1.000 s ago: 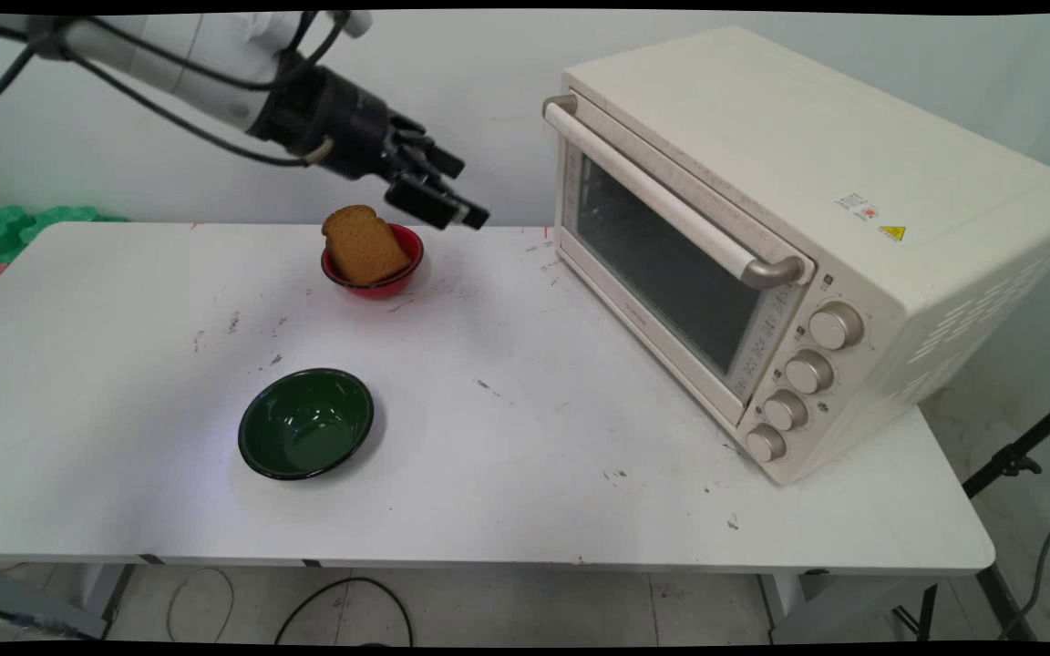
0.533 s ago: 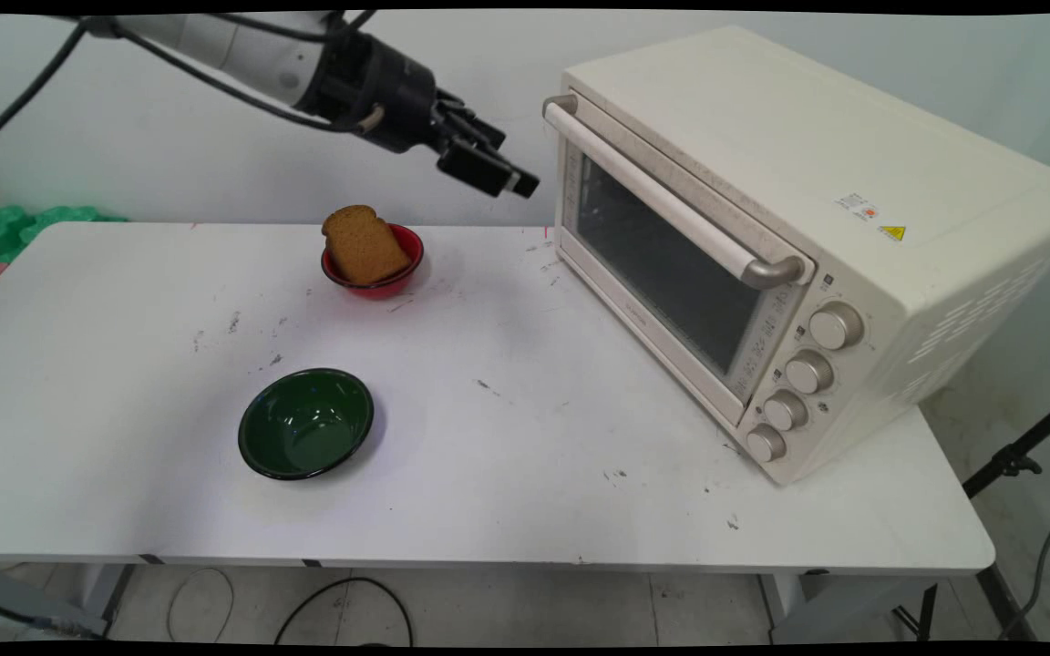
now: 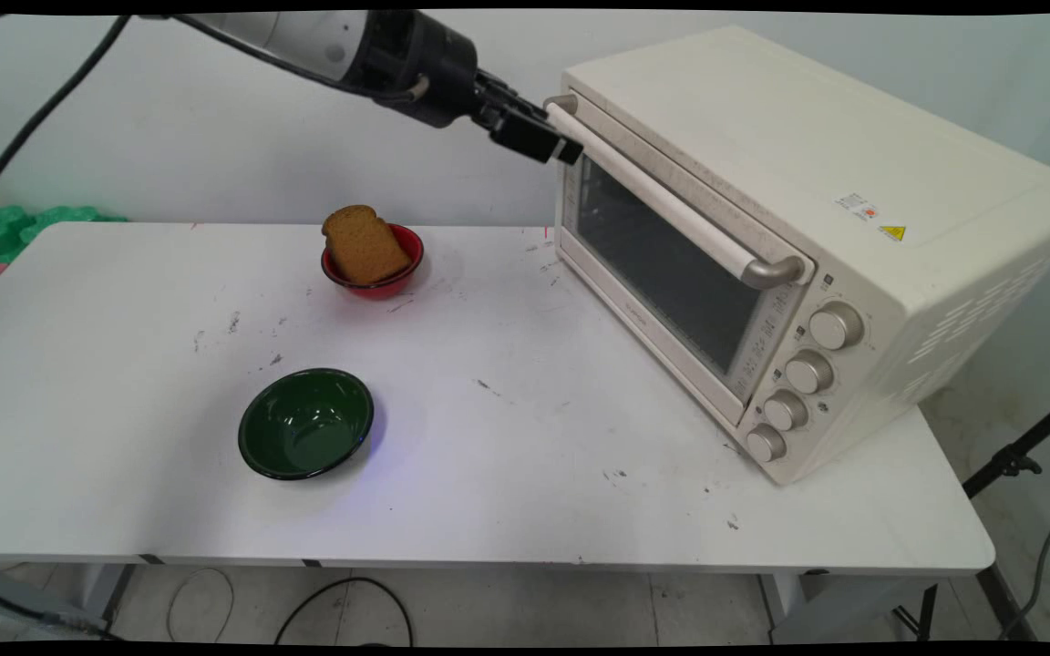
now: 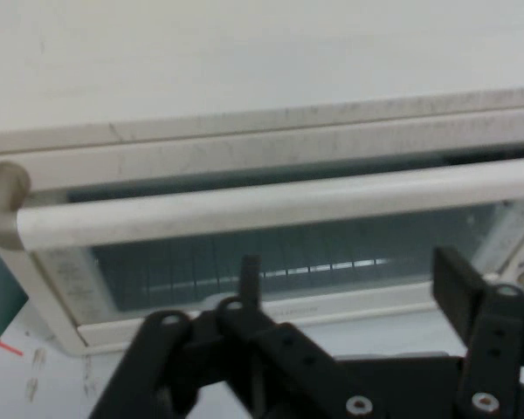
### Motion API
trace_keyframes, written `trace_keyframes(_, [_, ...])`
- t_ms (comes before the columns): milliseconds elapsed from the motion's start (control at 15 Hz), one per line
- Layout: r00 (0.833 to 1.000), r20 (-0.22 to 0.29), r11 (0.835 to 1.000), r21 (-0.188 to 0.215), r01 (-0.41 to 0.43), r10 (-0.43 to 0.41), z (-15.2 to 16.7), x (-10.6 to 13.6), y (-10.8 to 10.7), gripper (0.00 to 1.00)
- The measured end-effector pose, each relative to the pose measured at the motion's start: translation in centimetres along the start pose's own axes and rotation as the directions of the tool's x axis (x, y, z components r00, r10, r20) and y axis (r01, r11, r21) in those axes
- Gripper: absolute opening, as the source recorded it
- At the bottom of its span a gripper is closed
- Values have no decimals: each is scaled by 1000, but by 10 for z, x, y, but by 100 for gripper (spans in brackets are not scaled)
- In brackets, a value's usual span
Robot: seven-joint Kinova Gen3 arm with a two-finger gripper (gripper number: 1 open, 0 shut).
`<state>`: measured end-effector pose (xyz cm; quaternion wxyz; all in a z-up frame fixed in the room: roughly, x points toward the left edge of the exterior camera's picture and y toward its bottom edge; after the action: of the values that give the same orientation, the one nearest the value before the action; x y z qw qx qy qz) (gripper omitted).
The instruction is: Open the oven
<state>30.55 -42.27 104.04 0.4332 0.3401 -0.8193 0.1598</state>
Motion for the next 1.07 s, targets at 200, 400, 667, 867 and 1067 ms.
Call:
trace_keyframes(200, [1000,-15,1000,5,15,-15,4,7,2,0])
trace_keyframes(400, [999,-27,1000,13,23,-23,7,13,3,0])
trace_keyframes(667, [999,-33,1000,26,17,-16,6,17,1,0])
trace_keyframes(867, [999,-39,999,45,4,-2,10,19,-1,0])
trace_keyframes(1067, [999,-34,999,49,-15,17,28,21,3,0])
